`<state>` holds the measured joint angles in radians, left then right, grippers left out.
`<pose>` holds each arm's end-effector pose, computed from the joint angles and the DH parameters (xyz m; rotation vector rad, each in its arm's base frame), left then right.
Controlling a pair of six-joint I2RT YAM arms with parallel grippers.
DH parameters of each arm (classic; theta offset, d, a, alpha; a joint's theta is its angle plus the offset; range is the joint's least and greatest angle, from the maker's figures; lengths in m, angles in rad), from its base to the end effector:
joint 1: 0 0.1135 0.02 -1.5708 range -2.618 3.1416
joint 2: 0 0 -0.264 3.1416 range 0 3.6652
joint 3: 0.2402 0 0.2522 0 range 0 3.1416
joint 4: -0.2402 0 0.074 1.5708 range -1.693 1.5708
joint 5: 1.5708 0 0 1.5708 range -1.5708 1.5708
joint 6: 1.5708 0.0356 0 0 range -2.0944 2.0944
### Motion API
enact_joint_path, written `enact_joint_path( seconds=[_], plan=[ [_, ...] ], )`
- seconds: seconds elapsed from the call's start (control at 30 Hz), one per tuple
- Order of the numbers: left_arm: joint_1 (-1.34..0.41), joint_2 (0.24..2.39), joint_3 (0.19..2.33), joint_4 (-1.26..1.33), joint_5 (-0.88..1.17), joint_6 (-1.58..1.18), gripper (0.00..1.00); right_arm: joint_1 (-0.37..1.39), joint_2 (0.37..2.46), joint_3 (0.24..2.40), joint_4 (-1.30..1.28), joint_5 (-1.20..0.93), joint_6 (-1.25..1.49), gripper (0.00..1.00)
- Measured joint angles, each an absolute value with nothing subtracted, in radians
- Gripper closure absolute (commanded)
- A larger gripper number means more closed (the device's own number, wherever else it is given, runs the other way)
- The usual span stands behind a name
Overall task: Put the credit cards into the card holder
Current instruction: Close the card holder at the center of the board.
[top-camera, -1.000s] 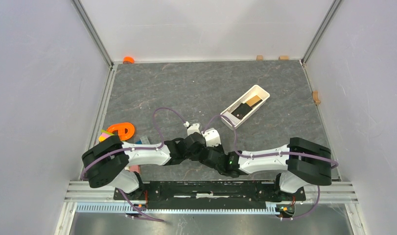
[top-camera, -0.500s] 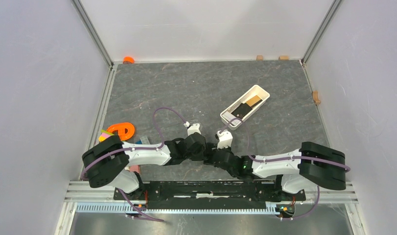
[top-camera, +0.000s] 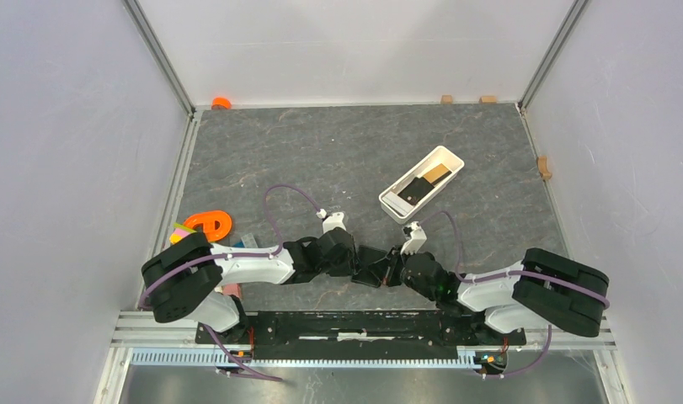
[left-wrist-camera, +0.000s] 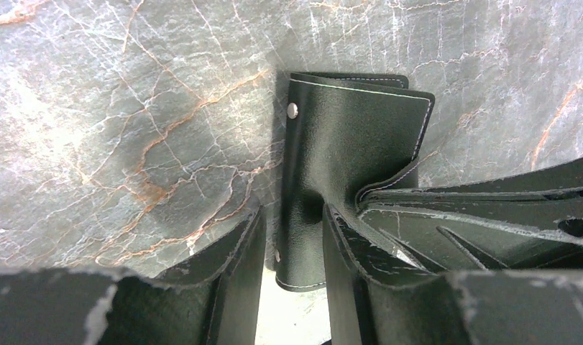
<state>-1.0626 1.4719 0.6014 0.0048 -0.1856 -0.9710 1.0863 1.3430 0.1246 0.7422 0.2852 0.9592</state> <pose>0.1363 -0.2312 0.1446 0.0294 2.5392 -0.6698 0.1008 0.1700 0.1119 0.0516 2.1743 0.9649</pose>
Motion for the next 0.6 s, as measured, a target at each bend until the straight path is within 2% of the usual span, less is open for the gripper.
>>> enact_joint_path(
  seconds=[0.6],
  plan=[
    [-1.063,1.472,0.603,0.001,-0.186,-0.972,0.57,0.949,1.477,0.052,1.007,0.070,1.100,1.00]
  ],
)
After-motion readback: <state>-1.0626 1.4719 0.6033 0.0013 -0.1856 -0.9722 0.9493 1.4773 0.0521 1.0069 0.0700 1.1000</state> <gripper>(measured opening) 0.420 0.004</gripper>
